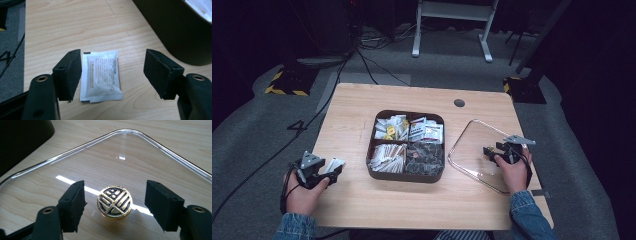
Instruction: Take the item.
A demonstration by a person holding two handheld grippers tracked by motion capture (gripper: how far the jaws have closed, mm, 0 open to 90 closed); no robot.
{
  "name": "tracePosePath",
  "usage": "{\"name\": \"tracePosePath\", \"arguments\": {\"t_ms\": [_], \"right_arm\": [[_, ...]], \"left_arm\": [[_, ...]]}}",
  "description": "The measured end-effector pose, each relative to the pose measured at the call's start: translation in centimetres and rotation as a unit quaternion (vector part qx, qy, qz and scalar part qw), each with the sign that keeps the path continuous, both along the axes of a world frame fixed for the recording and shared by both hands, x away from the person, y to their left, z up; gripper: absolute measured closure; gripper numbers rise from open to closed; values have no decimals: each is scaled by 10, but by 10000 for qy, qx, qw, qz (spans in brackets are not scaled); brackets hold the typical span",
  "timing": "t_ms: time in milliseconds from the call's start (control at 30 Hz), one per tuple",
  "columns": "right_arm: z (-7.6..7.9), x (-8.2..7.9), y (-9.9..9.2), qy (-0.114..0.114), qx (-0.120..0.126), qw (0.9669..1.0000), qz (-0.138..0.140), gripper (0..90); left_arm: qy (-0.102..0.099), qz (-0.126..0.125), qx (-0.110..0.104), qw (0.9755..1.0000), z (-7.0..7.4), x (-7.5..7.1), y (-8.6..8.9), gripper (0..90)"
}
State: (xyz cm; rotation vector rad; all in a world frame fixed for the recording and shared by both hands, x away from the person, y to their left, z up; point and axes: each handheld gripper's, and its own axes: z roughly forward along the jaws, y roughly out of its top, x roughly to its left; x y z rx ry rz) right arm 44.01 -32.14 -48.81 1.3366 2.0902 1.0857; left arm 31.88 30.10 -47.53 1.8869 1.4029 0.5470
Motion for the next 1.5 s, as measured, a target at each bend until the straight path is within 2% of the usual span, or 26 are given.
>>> {"name": "tracePosePath", "arguments": {"t_ms": [33,167,200,233,267,400,967,1500], "right_arm": [[-2,1,1,57,-21,10000,22,376],[-6,3,2,124,-80,9999,61,417],[-8,4,3,170,-131,9997,82,460],[-8,4,3,170,-131,9997,82,460],[-9,5,3,198,-182,9996,89,508],[-9,4,3,192,-243,9994,121,580],[-7,3,2,130,-332,9993,87,589],[21,-4,-1,-98,-175,9996,190,589]], "left_arm": [[5,14,-4,10000,0,0,0,308],[66,21,12,10000,-2,-2,2,305],[78,15,38,10000,-2,-3,2,305],[78,15,38,10000,-2,-3,2,305],[88,24,49,9999,-3,-3,3,305],[96,30,80,9999,-4,-2,3,309],[42,26,67,10000,-4,-1,3,309],[51,-63,46,10000,-2,-1,1,328]]}}
